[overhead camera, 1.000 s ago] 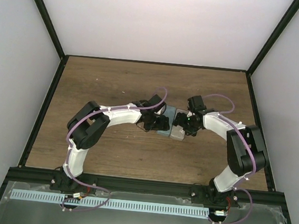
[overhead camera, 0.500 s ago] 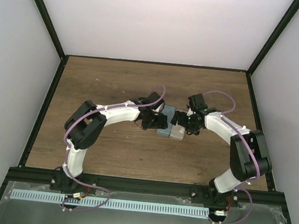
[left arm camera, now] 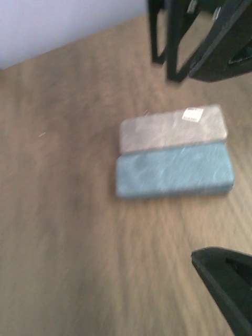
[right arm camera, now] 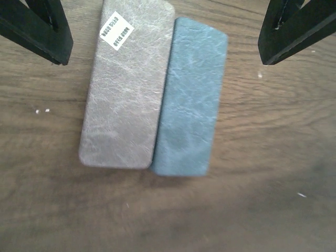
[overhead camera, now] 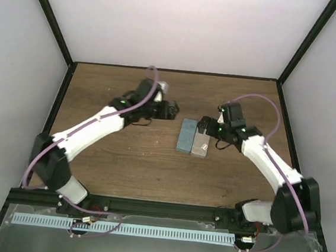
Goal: Organize the sunglasses
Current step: Move the sunglasses case at the center of the board.
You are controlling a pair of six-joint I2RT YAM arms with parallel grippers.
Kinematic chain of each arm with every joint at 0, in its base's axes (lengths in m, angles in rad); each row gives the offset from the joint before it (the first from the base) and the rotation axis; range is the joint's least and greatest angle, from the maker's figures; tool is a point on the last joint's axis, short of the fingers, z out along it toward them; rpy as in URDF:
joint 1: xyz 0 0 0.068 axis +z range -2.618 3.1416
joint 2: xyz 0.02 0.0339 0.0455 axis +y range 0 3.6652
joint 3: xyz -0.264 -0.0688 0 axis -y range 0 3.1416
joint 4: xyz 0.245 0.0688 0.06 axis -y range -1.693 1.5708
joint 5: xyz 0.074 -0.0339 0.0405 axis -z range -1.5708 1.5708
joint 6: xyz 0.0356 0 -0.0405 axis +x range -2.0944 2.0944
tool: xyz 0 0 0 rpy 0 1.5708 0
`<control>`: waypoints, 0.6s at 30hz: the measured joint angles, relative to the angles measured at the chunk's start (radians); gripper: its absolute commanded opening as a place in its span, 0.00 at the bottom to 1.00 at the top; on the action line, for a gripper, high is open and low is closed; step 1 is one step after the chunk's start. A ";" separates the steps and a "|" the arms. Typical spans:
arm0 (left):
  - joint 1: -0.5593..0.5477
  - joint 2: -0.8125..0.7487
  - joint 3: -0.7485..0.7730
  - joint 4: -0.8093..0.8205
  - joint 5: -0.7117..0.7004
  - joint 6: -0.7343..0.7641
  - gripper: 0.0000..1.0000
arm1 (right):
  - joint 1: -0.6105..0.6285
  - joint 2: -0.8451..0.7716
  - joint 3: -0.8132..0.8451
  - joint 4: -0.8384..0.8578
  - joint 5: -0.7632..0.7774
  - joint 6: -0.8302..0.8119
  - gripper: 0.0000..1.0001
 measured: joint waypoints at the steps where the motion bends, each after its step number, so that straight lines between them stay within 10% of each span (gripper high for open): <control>1: 0.029 -0.048 -0.019 0.006 -0.012 0.005 0.96 | 0.000 -0.047 -0.019 0.021 0.003 -0.010 1.00; 9: 0.332 -0.200 -0.158 0.014 -0.042 0.025 1.00 | 0.001 -0.238 -0.038 0.119 0.062 -0.048 1.00; 18: 0.349 -0.233 -0.172 0.018 -0.097 0.130 1.00 | 0.001 -0.231 -0.037 0.113 0.150 -0.076 1.00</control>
